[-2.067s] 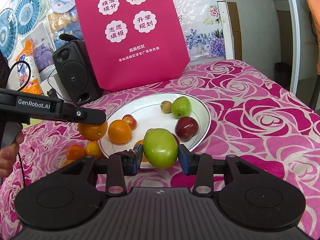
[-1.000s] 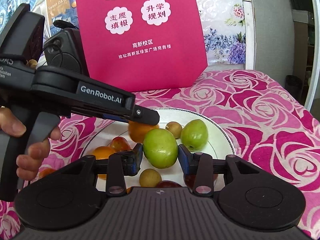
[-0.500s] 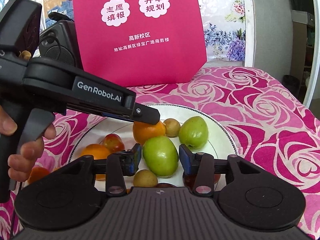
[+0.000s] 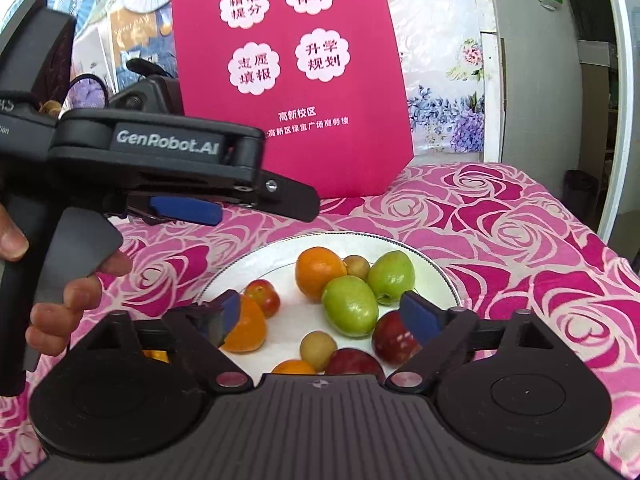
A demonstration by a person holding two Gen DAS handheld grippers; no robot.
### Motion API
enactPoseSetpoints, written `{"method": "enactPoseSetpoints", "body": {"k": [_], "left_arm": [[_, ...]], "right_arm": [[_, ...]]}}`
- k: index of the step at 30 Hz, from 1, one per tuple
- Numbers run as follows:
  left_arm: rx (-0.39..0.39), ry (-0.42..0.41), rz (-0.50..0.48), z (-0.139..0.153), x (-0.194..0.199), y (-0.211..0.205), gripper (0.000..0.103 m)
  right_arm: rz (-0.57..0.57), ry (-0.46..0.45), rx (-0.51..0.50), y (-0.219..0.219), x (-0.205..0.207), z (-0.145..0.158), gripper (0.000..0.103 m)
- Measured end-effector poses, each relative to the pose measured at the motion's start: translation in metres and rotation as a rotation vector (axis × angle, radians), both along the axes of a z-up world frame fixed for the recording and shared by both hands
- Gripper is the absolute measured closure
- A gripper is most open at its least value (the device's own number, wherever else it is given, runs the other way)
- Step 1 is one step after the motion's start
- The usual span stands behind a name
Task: Organize fruits
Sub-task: 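Open the left tool to drop the orange while the right tool releases the green apple, then move both open tools back to the fruit pile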
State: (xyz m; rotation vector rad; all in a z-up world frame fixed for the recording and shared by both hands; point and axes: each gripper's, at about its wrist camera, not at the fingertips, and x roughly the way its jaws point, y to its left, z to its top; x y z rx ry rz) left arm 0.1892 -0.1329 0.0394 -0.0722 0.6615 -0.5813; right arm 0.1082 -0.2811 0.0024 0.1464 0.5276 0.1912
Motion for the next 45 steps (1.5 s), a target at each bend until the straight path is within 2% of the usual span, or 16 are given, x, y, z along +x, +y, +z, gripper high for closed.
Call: {"method": "enactPoseSetpoints", "body": {"k": [4,13,28,33,37,45], "left_arm": [[-0.019,0.002,0.014,0.006,-0.016,0.012,0.000],[-0.003,-0.027,0.072,0.021,-0.056,0.042,0.000],[0.087,-0.118,0.122,0.043,-0.138,0.074,0.000],[0.123,-0.117,0.156,0.039,-0.161,0.087,0.000],[0.119,-0.088,0.192,0.029,-0.169,0.101,0.000],[0.162,-0.035,0.245,0.007,-0.173,0.123,0.000]], "right_arm": [[0.003,-0.003,0.001,0.000,-0.016,0.007,0.000],[-0.013,-0.033,0.029,-0.004,-0.049,0.020,0.000],[0.020,-0.140,0.010,0.006,-0.102,0.056,0.000],[0.050,-0.154,0.010,0.013,-0.117,0.061,0.000],[0.077,-0.145,0.002,0.022,-0.122,0.060,0.000],[0.133,-0.068,-0.015,0.044,-0.121,0.043,0.000]]}}
